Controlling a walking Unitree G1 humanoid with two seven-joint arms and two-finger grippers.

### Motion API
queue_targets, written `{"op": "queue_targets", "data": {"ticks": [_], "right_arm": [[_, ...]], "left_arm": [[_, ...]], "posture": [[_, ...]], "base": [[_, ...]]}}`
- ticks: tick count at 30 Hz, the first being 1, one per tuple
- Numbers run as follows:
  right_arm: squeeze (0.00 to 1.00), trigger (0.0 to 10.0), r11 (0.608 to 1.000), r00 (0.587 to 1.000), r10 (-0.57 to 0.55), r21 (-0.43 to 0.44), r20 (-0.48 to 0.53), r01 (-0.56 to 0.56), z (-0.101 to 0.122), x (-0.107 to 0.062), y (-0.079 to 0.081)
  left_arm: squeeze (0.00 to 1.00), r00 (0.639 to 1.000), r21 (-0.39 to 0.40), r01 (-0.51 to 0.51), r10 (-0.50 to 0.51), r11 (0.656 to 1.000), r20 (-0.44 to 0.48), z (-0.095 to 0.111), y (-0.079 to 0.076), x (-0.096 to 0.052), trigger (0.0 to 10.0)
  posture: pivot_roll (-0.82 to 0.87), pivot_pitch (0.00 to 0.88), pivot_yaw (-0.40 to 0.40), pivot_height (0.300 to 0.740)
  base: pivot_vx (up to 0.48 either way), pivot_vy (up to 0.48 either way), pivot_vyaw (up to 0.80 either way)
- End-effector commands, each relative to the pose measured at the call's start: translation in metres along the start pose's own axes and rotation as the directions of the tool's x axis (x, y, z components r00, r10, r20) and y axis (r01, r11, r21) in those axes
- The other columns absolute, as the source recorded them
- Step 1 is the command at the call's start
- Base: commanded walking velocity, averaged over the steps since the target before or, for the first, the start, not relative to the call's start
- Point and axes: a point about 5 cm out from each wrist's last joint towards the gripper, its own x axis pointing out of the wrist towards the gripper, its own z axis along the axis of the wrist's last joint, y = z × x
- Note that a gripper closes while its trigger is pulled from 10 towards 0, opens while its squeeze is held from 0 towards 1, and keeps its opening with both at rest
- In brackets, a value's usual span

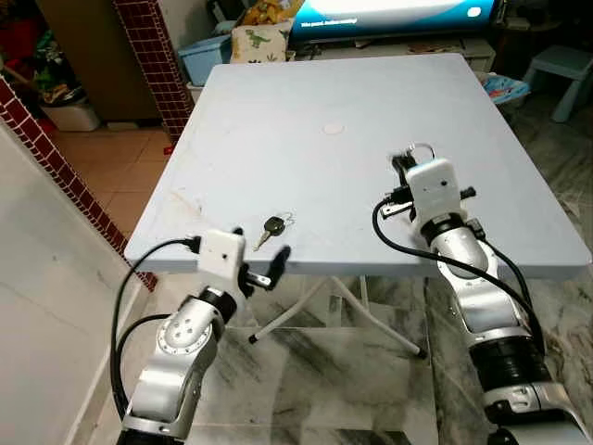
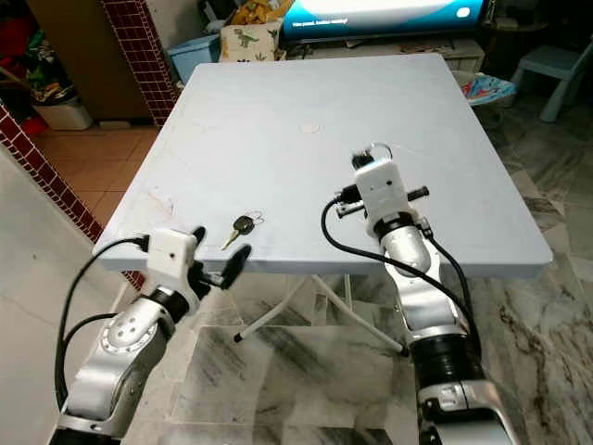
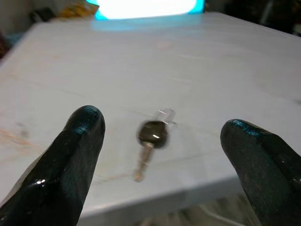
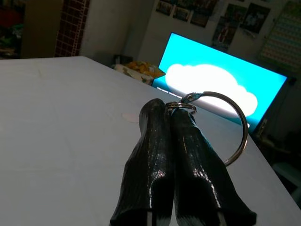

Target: Hang keys on a hook

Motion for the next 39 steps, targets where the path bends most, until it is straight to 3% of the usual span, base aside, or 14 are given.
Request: {"op": "queue_targets", "data": {"ticks": [1,7,12,39], "right_arm": [[0.0,10.0,1.0,1.0,0.001,0.015,0.015,-0.001,0.006,-0.004,0.002],[0.0,10.0,1.0,1.0,0.007,-0.002,0.028,-0.007,0.009,-0.015,0.003],[0.0,10.0,1.0,1.0,0.009,0.016,-0.003,-0.008,0.009,-0.023,0.004],[0.0,10.0,0.997,0.999,0.044,0.059,-0.008,-0.044,0.017,-0.025,0.018]], "left_arm": [[0.0,0.999,0.016,-0.039,0.039,0.999,-0.002,-0.001,0.007,-0.002,10.0],[0.0,0.998,0.019,-0.069,0.069,0.997,0.0,-0.001,0.01,-0.001,10.0],[0.0,0.996,0.025,-0.09,0.09,0.996,0.013,-0.002,0.009,0.002,10.0],[0.0,0.986,0.038,-0.165,0.164,0.986,0.023,-0.001,0.016,0.006,10.0]], "posture": [[-0.06,0.048,0.098,0.74],[-0.06,0.043,0.098,0.74],[-0.07,0.043,0.097,0.74],[-0.07,0.037,0.099,0.74]], "base": [[0.0,0.0,0.0],[0.0,0.0,0.0],[0.0,0.0,0.8],[0.0,0.0,0.8]]}}
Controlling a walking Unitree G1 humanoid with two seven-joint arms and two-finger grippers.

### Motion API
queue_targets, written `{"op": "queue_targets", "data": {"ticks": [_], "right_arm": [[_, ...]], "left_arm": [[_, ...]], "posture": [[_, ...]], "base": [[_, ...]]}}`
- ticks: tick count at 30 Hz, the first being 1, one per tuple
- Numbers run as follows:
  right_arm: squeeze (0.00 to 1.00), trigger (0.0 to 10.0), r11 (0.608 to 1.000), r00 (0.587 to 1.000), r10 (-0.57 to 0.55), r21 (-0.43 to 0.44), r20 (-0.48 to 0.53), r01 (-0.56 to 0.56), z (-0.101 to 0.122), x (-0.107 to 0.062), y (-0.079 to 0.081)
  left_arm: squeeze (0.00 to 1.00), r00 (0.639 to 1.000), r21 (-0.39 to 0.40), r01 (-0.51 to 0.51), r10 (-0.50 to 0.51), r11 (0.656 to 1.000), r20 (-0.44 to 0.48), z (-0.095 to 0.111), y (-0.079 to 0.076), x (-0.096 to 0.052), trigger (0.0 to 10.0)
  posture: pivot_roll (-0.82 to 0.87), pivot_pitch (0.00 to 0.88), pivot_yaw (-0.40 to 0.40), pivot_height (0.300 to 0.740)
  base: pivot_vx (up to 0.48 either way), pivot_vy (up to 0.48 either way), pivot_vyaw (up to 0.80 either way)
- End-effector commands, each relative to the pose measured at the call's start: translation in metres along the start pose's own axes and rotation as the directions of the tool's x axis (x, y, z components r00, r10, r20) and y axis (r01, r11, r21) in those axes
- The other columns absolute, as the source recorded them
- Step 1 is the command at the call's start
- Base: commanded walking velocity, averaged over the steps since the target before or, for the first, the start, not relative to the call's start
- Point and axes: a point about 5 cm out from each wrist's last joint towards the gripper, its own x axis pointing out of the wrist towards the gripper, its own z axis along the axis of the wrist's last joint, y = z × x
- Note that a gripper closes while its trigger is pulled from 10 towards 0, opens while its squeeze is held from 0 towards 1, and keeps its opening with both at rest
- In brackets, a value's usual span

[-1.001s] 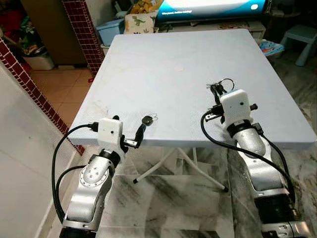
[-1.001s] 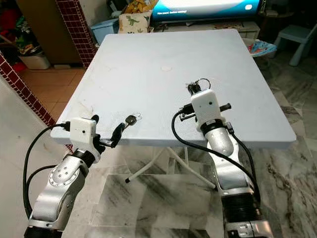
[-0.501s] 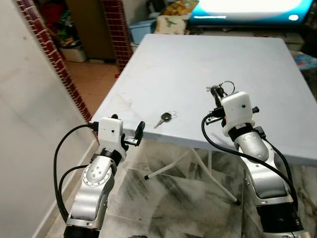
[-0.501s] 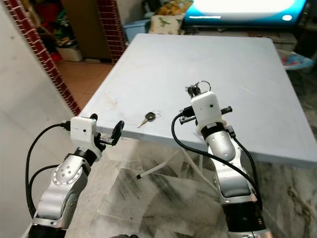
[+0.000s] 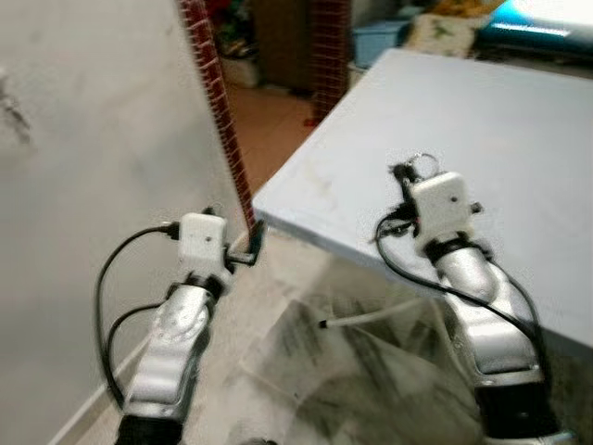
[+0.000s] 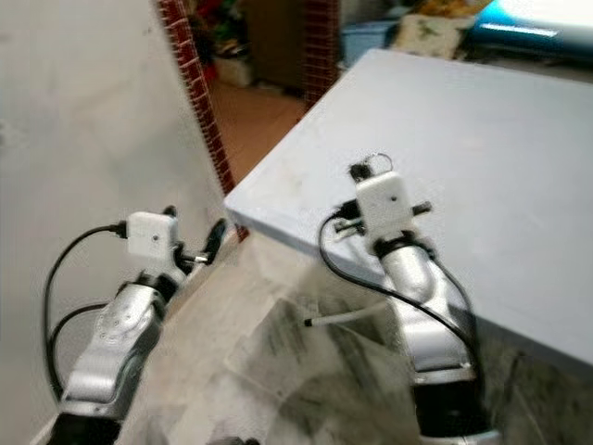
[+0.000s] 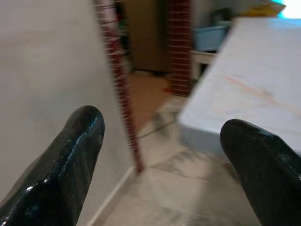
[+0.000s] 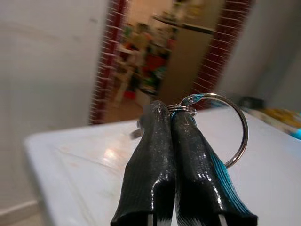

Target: Hang keys on a hook

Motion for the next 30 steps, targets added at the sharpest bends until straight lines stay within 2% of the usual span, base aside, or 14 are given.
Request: {"op": "queue_targets", "data": {"ticks": [1,19,20,24,30], "right_arm": [[0.0,10.0,1.0,1.0,0.004,0.005,0.018,-0.004,0.006,-0.001,0.0],[0.0,10.0,0.997,0.997,0.057,0.058,0.046,-0.06,0.01,0.009,0.023],[0.0,10.0,0.995,0.996,0.076,0.058,0.049,-0.078,0.01,0.01,0.024],[0.0,10.0,0.994,0.995,0.089,0.052,0.052,-0.091,0.01,0.01,0.023],[0.0,10.0,0.992,0.991,0.115,0.044,0.061,-0.118,0.012,0.016,0.02]], "left_arm": [[0.0,1.0,0.004,0.003,-0.003,1.0,-0.008,-0.002,-0.002,-0.001,10.0],[0.0,0.997,-0.004,-0.071,0.071,0.997,0.0,-0.006,0.002,0.007,10.0],[0.0,0.997,-0.004,-0.078,0.078,0.997,0.012,-0.005,0.001,0.008,10.0],[0.0,0.996,-0.01,-0.089,0.089,0.996,0.015,-0.005,0.001,0.009,10.0],[0.0,0.992,-0.03,-0.124,0.125,0.992,0.028,-0.006,0.001,0.008,10.0]], "posture": [[-0.07,0.037,0.099,0.74],[-0.06,0.004,0.091,0.74],[-0.06,0.0,0.064,0.74],[-0.06,0.0,0.043,0.74],[-0.05,0.0,0.007,0.74]], "base": [[0.0,0.0,0.8],[0.0,0.0,0.8],[0.0,0.0,0.8],[0.0,0.0,0.8],[0.0,0.0,0.08]]}}
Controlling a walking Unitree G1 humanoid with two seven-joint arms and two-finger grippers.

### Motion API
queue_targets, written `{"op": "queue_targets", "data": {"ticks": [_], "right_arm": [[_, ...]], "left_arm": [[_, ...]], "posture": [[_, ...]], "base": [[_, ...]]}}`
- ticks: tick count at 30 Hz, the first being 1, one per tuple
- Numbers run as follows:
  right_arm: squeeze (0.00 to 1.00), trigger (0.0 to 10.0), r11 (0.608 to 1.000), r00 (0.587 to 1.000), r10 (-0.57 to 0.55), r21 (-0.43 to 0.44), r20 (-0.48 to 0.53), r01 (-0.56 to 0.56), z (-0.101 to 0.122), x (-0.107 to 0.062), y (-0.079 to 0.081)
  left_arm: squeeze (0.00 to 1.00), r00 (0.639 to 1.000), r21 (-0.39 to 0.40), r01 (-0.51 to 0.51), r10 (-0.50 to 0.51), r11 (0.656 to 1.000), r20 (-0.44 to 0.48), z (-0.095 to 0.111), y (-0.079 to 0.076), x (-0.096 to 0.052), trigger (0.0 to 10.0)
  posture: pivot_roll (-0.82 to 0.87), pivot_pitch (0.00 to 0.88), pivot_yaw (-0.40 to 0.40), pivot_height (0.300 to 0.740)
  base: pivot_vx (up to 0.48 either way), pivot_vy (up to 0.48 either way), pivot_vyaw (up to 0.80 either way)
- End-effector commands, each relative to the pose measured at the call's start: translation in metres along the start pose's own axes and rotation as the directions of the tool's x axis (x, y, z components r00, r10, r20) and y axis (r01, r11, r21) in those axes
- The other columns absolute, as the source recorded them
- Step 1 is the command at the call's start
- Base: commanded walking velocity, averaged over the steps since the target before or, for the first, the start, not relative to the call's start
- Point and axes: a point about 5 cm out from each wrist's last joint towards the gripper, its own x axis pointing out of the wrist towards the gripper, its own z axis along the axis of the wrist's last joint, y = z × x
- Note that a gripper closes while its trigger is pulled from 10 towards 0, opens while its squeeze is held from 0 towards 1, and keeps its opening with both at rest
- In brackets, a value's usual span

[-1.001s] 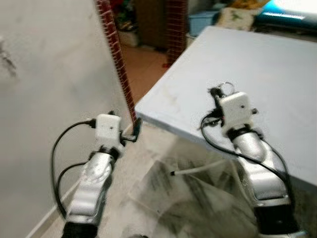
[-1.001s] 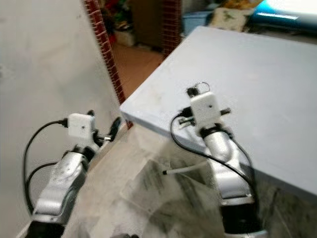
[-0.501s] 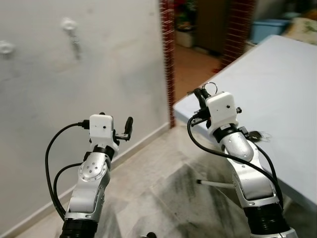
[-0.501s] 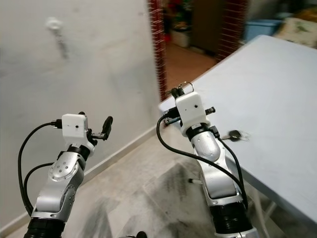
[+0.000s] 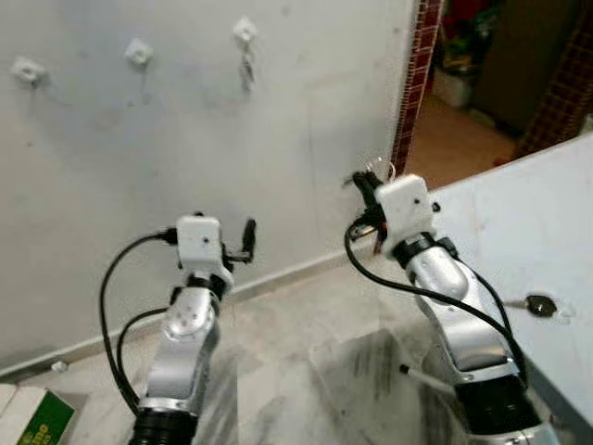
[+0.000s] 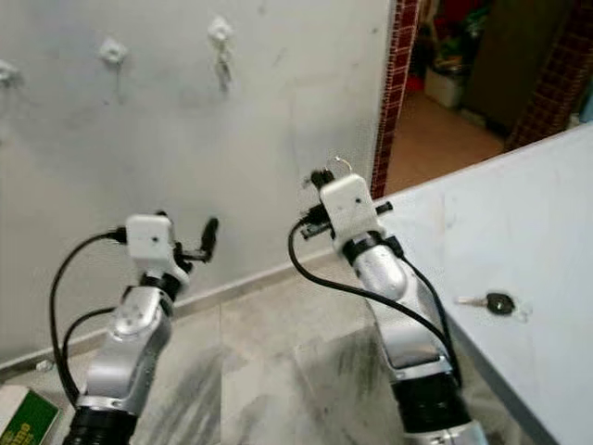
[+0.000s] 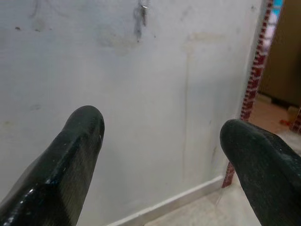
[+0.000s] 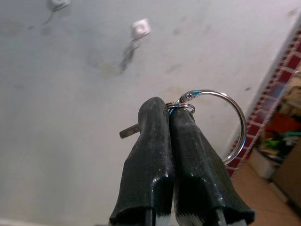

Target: Hang keys on a hook

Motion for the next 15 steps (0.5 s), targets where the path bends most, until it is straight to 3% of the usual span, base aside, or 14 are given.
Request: {"op": "queue_targets", "data": {"ticks": [1,15], "right_arm": [[0.0,10.0,0.999,0.998,0.049,0.009,0.027,-0.049,0.005,0.006,0.011],[0.0,10.0,0.998,0.997,0.066,0.015,0.044,-0.067,0.006,0.004,0.022]], "left_arm": [[0.0,0.999,0.019,-0.046,0.046,0.999,-0.001,-0.002,0.011,-0.001,10.0],[0.0,0.999,0.049,-0.034,0.034,0.998,0.004,0.001,0.016,0.001,10.0]], "posture": [[-0.05,0.0,0.006,0.74],[-0.04,0.0,0.044,0.74]], "base": [[0.0,0.0,0.0],[0.0,0.0,-0.05]]}}
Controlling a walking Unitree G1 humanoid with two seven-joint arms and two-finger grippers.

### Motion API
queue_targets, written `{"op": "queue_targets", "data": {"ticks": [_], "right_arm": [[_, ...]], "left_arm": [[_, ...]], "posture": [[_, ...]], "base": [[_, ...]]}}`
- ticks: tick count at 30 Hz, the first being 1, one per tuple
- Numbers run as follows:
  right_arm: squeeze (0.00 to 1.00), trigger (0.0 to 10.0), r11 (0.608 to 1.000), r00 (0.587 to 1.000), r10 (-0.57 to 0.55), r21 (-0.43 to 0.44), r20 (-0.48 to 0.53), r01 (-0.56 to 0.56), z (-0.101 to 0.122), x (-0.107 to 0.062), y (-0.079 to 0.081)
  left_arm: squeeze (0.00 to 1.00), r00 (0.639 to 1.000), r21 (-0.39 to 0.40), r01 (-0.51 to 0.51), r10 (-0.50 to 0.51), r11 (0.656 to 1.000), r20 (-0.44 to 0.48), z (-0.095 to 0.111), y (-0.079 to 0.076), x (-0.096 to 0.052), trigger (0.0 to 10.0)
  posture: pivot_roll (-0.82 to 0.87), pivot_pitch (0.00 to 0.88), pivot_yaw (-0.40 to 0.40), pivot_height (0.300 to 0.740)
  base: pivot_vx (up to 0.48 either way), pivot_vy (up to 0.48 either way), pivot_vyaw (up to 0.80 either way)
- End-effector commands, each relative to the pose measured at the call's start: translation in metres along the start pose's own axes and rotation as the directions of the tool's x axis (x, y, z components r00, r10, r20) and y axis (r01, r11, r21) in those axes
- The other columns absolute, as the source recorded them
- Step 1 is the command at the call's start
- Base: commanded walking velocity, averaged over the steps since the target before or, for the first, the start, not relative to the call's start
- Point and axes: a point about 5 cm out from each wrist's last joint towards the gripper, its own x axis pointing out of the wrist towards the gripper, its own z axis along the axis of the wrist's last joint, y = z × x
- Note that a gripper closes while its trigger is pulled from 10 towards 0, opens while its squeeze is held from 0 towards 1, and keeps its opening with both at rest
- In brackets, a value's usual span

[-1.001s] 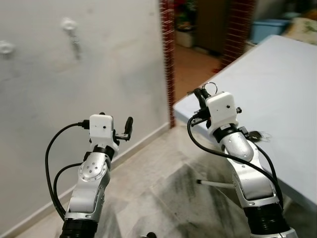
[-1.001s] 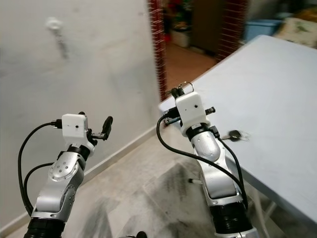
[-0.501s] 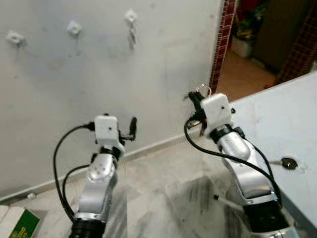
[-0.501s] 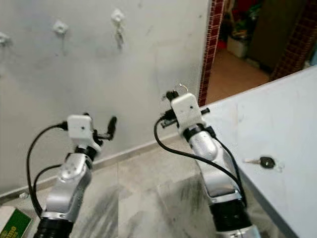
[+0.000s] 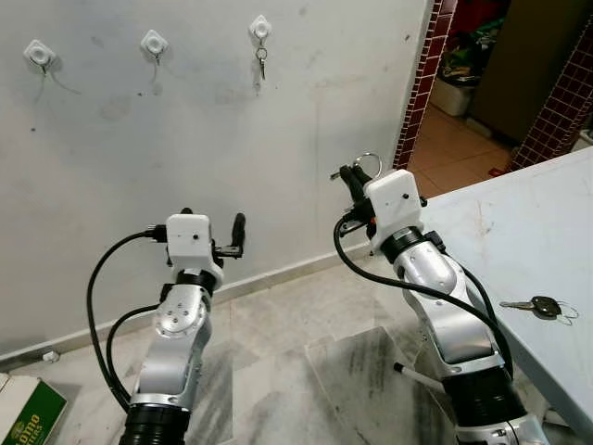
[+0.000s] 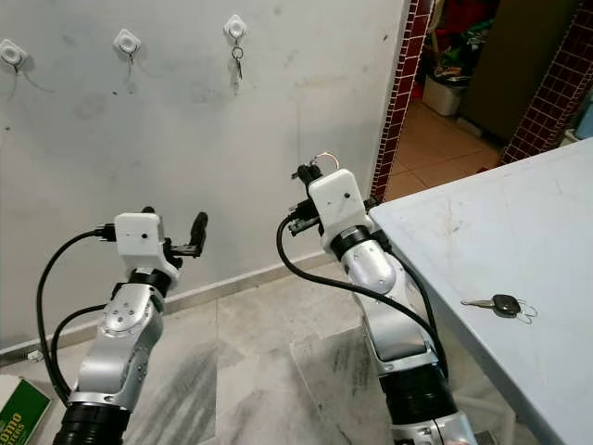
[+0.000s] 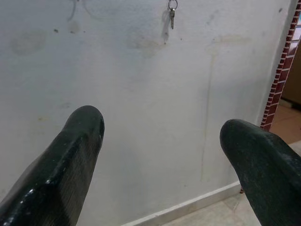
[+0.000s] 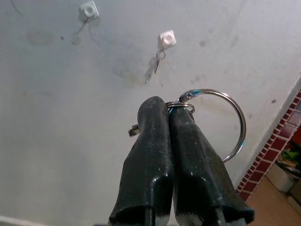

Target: Hang keys on a hook

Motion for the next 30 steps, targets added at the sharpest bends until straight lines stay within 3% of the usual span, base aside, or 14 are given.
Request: {"op": "queue_targets", "data": {"ticks": [1,3,27,30], "right_arm": [[0.0,10.0,1.0,1.0,0.0,-0.007,0.027,0.0,0.006,0.0008,0.0009],[0.0,10.0,1.0,1.0,0.0,-0.007,0.028,0.0,0.0061,0.0009,0.0015],[0.0,10.0,1.0,0.999,0.02,0.0,0.05,-0.02,0.0086,0.0019,0.0048],[0.0,10.0,1.0,0.998,0.015,0.006,0.053,-0.016,0.0089,0.0027,0.0037]], "left_arm": [[0.0,1.0,0.012,0.013,-0.013,1.0,0.005,0.0023,-0.0012,0.003,10.0],[0.0,1.0,0.011,0.017,-0.017,1.0,0.007,0.0033,-0.0023,0.0039,10.0],[0.0,0.999,0.005,0.047,-0.047,0.999,0.009,0.0043,-0.0042,0.0028,10.0],[0.0,0.998,-0.001,0.06,-0.06,0.998,0.009,0.0043,-0.005,0.0023,10.0]], "posture": [[-0.04,0.003,0.045,0.74],[-0.04,0.001,0.045,0.74],[-0.03,0.004,0.054,0.74],[-0.04,0.0,0.053,0.74]], "base": [[0.0,0.0,0.0],[0.0,0.0,0.0],[0.0,0.0,0.8],[0.0,0.0,0.0]]}}
